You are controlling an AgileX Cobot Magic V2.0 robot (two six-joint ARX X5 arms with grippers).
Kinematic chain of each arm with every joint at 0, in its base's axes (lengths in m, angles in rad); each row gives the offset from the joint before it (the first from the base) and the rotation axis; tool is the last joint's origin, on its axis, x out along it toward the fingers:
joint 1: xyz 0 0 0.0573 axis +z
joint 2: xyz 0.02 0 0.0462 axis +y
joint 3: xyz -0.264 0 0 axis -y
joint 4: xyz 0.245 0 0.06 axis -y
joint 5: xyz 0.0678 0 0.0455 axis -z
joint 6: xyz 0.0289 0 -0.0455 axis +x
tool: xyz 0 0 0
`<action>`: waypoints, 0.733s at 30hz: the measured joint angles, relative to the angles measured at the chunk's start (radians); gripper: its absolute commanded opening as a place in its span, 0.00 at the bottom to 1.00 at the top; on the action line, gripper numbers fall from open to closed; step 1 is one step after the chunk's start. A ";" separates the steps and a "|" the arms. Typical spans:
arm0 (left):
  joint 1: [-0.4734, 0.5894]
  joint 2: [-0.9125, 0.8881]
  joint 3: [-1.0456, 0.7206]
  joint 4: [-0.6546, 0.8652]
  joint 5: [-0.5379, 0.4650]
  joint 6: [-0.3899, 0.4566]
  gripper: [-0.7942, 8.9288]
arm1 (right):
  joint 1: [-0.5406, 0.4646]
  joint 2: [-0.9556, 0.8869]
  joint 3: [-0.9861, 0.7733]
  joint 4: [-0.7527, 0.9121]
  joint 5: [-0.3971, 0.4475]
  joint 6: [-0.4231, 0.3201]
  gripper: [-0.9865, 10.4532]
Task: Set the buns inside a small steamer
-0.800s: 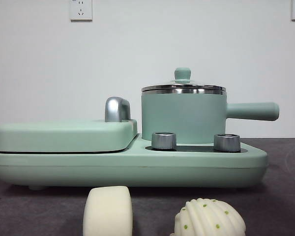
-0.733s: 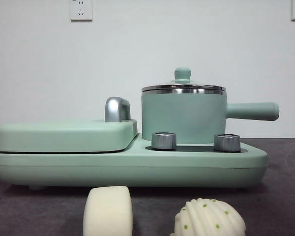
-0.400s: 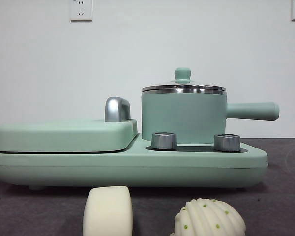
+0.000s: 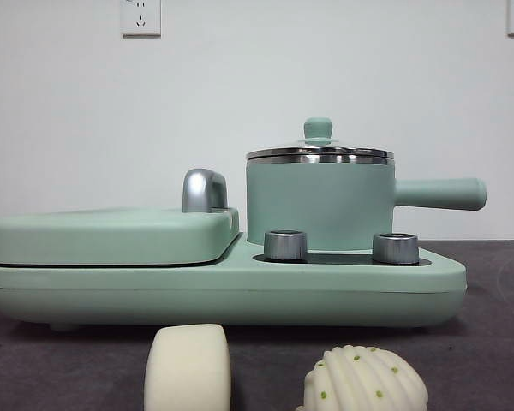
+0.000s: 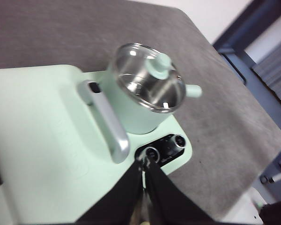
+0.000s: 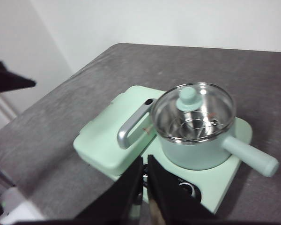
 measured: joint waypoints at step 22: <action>-0.005 0.055 0.005 0.040 0.007 0.024 0.54 | 0.000 0.004 0.000 -0.005 0.000 -0.028 0.52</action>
